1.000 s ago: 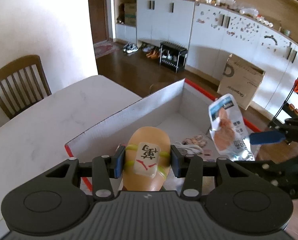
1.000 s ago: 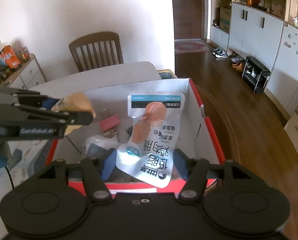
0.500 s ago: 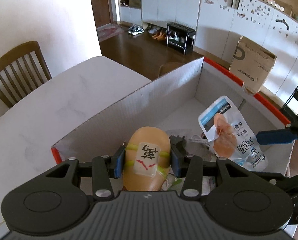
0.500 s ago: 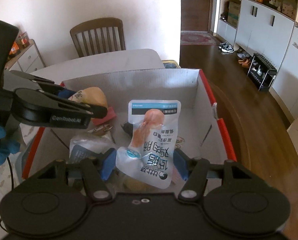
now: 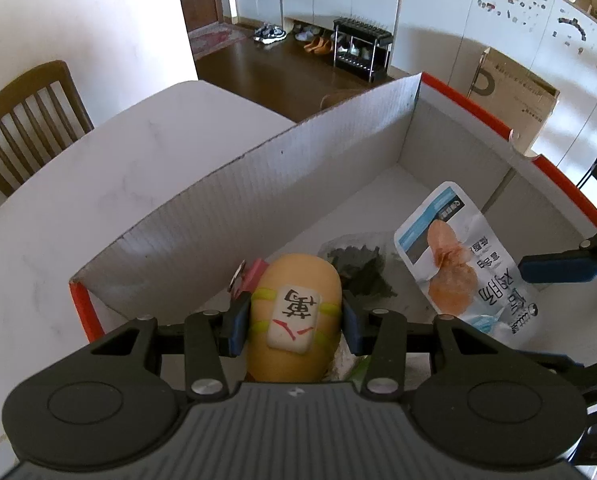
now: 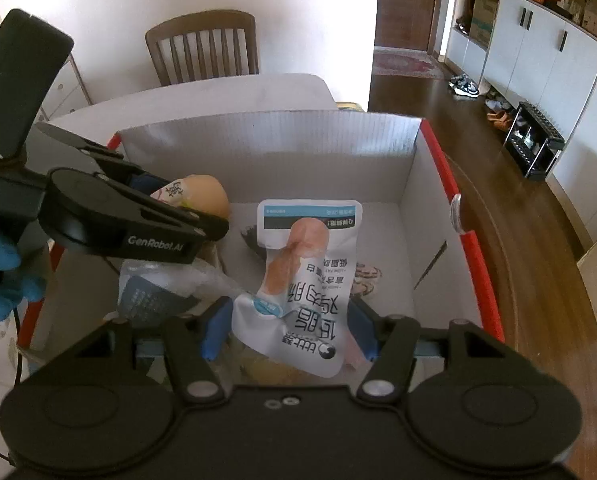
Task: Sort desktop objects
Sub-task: 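Open both tools to drop the plush and pouch into the box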
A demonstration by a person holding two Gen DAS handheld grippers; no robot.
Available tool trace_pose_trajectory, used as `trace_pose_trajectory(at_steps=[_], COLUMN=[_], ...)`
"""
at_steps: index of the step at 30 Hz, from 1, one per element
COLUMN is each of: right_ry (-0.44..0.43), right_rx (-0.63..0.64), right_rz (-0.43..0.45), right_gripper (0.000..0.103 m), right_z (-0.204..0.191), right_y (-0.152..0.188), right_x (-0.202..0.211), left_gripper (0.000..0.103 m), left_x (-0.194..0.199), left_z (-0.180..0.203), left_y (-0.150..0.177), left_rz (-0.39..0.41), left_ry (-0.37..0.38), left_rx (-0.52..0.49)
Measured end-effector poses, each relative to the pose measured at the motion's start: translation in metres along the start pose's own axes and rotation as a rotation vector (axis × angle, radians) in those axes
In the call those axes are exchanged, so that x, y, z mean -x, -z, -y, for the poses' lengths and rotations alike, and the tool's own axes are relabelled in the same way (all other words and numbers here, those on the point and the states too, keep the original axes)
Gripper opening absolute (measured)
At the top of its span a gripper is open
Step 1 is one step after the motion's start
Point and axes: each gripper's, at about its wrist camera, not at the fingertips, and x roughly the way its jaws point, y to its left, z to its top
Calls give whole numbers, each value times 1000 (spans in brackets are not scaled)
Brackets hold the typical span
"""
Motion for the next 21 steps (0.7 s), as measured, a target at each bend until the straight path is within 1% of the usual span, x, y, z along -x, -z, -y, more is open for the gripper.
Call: trace_pose_trajectory(at_steps=[4,10,12,13,16,18,21], right_ry=[-4,-13,-14,-15,-13,-12,-15], right_rx=[-2,-11,-16,-17,-20,-25,-31], right_rz=[-10,-15,-14,-14,-10,-4,6], right_gripper=[64,68,69,69,71,74,75], right_z=[2,4,5,5,6,7,9], right_y=[0,0,-1,-1,0,0,0], right_x=[-3,-6,-7,-7,-6,-4,1], left_gripper=[46,48,56,57,58,58,58], left_x=[-2,1,2,3,5,7,12], left_z=[-3,-4,-7,-8,-7,-5,-4], left_y=[1,2,1,1,1,3,4], left_rz=[-10,3,5,9,14,19,27], left_ry=[-2,4,4,14,15,15,19], left_rx=[13,29,39,43,43,40,44])
